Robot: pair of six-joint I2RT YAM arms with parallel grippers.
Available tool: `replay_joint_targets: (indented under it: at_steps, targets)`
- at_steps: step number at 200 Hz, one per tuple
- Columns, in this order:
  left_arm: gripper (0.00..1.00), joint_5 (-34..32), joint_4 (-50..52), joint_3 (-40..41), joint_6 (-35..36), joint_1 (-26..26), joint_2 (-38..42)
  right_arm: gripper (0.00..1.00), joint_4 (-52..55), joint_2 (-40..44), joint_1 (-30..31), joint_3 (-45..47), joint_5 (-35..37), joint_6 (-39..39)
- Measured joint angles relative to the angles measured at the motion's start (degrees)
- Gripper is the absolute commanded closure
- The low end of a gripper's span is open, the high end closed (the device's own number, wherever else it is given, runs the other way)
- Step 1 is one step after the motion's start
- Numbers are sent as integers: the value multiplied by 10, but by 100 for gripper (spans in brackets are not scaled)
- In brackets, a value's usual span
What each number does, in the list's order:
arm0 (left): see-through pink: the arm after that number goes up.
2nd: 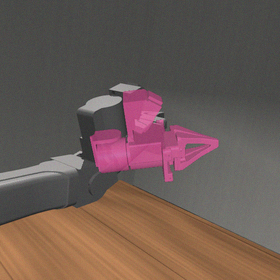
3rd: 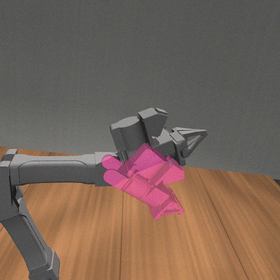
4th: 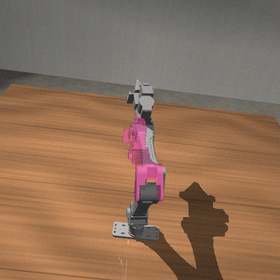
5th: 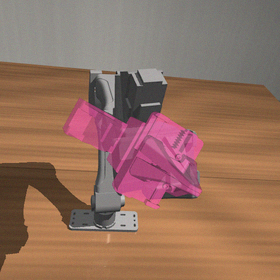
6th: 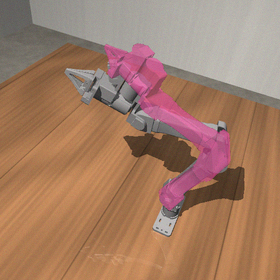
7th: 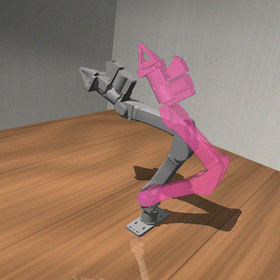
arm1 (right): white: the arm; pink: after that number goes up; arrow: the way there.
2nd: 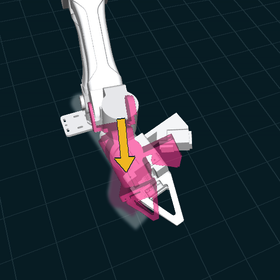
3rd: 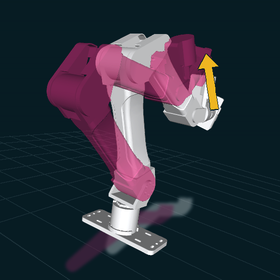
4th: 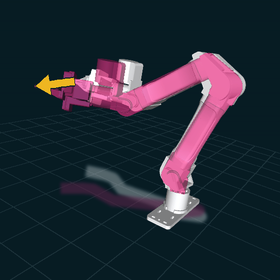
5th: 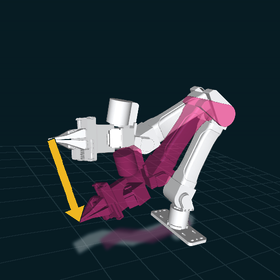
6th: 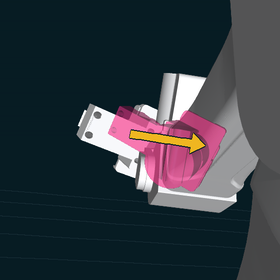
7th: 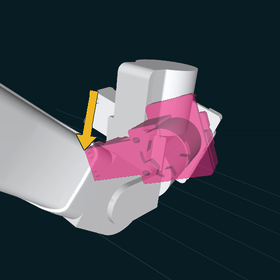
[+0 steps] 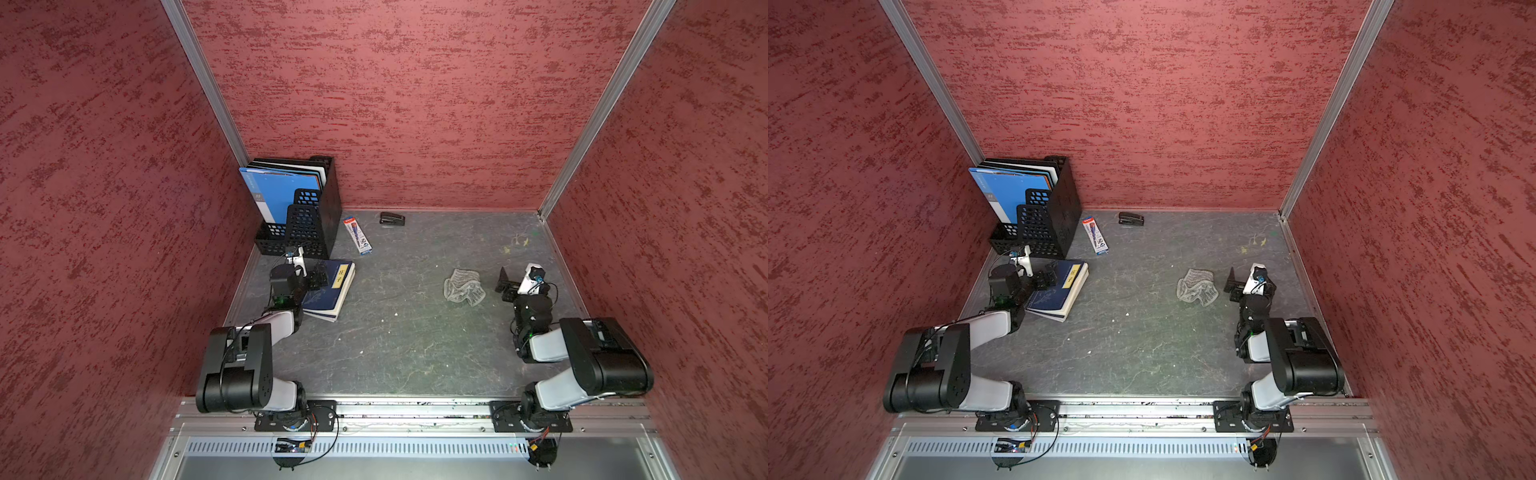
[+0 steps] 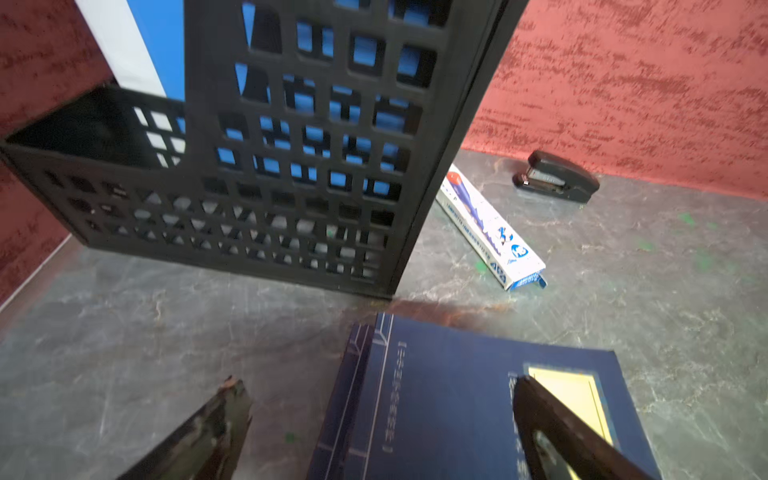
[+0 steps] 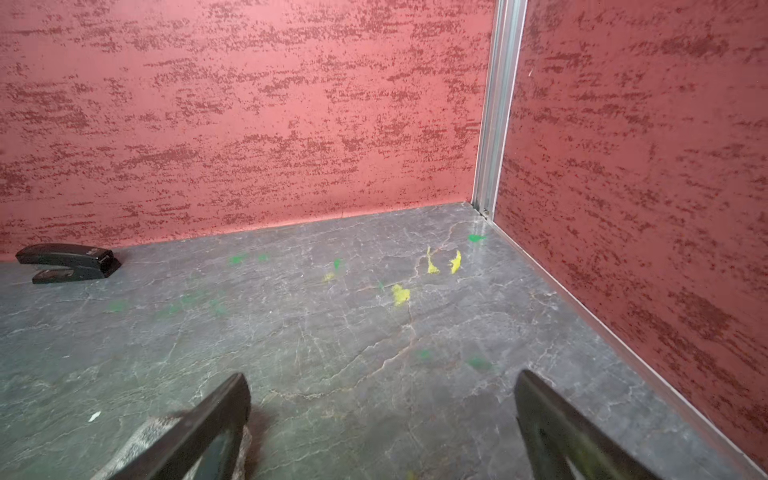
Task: Wipe the cover of the book
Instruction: Reset both arms
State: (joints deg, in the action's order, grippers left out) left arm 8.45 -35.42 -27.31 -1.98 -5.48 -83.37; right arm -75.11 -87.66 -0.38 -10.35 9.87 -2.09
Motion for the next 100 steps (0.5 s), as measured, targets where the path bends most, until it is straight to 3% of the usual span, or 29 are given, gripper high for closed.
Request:
replay_joint_targets:
  at_steps: [100]
  targets:
    - [0,-30,-114,56,19,31,-45,1,-1,0,0,-6,0,0]
